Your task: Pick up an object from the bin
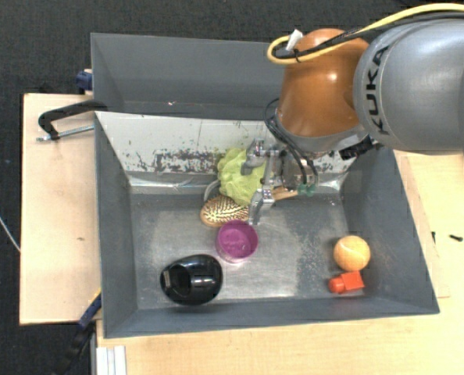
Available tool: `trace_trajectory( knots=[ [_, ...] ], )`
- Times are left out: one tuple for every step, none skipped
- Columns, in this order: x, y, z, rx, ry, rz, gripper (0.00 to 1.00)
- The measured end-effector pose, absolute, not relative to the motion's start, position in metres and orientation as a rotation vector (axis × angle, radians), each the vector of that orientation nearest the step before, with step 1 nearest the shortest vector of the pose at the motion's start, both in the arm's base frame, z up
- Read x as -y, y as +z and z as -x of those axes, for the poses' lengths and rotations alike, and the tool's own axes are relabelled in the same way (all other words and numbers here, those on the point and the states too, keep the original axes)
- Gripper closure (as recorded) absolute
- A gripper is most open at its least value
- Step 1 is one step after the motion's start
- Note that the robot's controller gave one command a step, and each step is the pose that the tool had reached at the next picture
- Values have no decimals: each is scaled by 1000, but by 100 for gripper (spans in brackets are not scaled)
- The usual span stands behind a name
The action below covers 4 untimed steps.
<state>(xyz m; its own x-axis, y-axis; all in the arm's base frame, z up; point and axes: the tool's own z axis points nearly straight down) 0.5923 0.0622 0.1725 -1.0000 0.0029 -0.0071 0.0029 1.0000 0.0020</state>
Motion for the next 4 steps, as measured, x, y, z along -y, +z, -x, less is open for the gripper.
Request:
trace_trajectory(
  knots=[
    [-66, 128, -595, -3133, 10, 10, 0],
    [-59, 145, -600, -3136, 9, -128, 0],
    [-49, 104, -612, -3104, 19, -89, 0],
    [-48, 110, -619, -3079, 19, -92, 100]
  ],
)
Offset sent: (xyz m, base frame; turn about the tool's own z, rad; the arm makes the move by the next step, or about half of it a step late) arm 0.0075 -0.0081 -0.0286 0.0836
